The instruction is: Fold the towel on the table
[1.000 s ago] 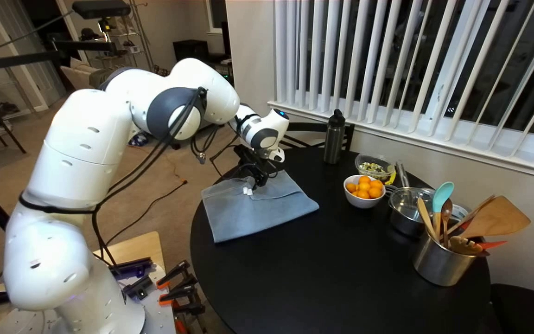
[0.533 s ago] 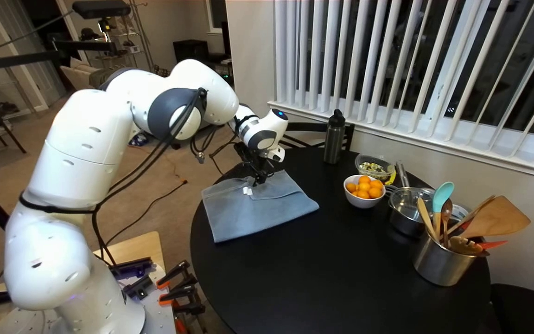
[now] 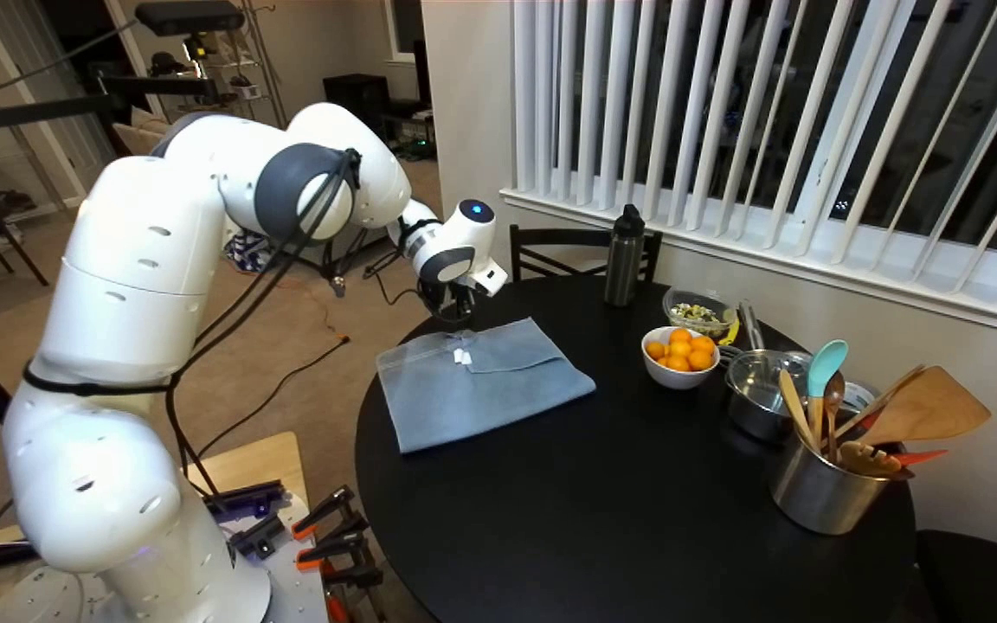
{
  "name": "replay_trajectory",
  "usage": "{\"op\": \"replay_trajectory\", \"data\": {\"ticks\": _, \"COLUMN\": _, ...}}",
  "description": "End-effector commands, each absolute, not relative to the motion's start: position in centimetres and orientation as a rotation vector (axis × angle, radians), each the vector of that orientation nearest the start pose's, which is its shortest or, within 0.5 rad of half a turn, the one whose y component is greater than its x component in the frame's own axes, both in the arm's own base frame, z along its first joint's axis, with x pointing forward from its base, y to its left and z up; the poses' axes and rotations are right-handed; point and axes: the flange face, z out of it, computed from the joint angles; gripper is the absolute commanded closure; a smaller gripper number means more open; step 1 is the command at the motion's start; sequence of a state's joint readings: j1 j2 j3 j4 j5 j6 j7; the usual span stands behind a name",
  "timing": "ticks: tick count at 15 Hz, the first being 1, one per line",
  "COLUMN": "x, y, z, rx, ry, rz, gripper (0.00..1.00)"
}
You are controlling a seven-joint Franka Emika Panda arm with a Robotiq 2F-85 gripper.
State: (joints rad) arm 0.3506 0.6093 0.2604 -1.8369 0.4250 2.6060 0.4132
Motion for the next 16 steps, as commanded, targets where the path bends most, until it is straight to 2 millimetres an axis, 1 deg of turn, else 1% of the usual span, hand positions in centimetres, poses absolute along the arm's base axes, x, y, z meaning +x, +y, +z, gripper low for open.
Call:
{"op": "replay_trajectory", "data": {"ticks": 1, "x": 54.1, "y": 33.5, "z": 23.5, "rx": -2.676, "ry": 0.526, "rz": -0.059, "gripper": 0.00}}
{"op": "replay_trajectory", "data": {"ticks": 4, "x": 54.2, "y": 29.9, "z": 22.6, "rx": -2.671, "ry": 0.719, "rz": -0.145, "gripper": 0.00}}
{"op": "replay_trajectory", "data": {"ticks": 6, "x": 54.1, "y": 27.5, "z": 21.6, "rx": -2.670, "ry": 0.860, "rz": -0.168, "gripper": 0.00}}
{"op": "replay_trajectory", "data": {"ticks": 9, "x": 53.7, "y": 25.5, "z": 20.7, "rx": -2.658, "ry": 1.093, "rz": -0.144, "gripper": 0.00}}
{"op": "replay_trajectory", "data": {"ticks": 10, "x": 55.1, "y": 26.0, "z": 20.1, "rx": -2.675, "ry": 0.966, "rz": -0.139, "gripper": 0.00}}
{"op": "replay_trajectory", "data": {"ticks": 11, "x": 55.0, "y": 25.8, "z": 19.9, "rx": -2.680, "ry": 0.981, "rz": -0.141, "gripper": 0.00}}
{"op": "replay_trajectory", "data": {"ticks": 16, "x": 55.1, "y": 26.0, "z": 20.0, "rx": -2.675, "ry": 0.977, "rz": -0.136, "gripper": 0.00}}
